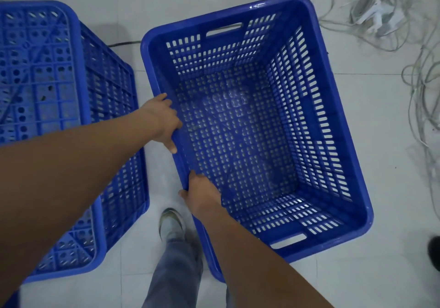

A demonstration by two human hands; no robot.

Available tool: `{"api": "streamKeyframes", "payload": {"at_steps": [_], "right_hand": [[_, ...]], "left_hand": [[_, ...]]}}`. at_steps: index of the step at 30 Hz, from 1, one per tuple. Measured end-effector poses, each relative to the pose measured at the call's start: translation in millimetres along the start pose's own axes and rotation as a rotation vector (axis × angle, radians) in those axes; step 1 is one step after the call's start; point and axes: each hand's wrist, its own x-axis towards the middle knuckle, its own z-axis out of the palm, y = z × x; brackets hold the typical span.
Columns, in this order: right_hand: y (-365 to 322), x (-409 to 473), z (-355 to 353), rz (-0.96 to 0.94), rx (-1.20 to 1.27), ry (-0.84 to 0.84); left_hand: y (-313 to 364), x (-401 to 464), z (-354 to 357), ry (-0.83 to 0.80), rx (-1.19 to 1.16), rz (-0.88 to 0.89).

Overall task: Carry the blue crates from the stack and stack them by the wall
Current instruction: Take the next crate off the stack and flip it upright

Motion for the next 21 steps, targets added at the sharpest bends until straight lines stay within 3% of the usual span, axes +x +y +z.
{"api": "streamKeyframes", "payload": {"at_steps": [9, 21], "right_hand": [[19, -6, 10, -0.042, -0.071, -0.028], [75, -23, -13, -0.060, -0.244, -0.128]], "left_hand": [[21, -6, 28, 0.126, 0.205, 0.018], [74, -21, 31, 0.082, 0.007, -0.019]]}}
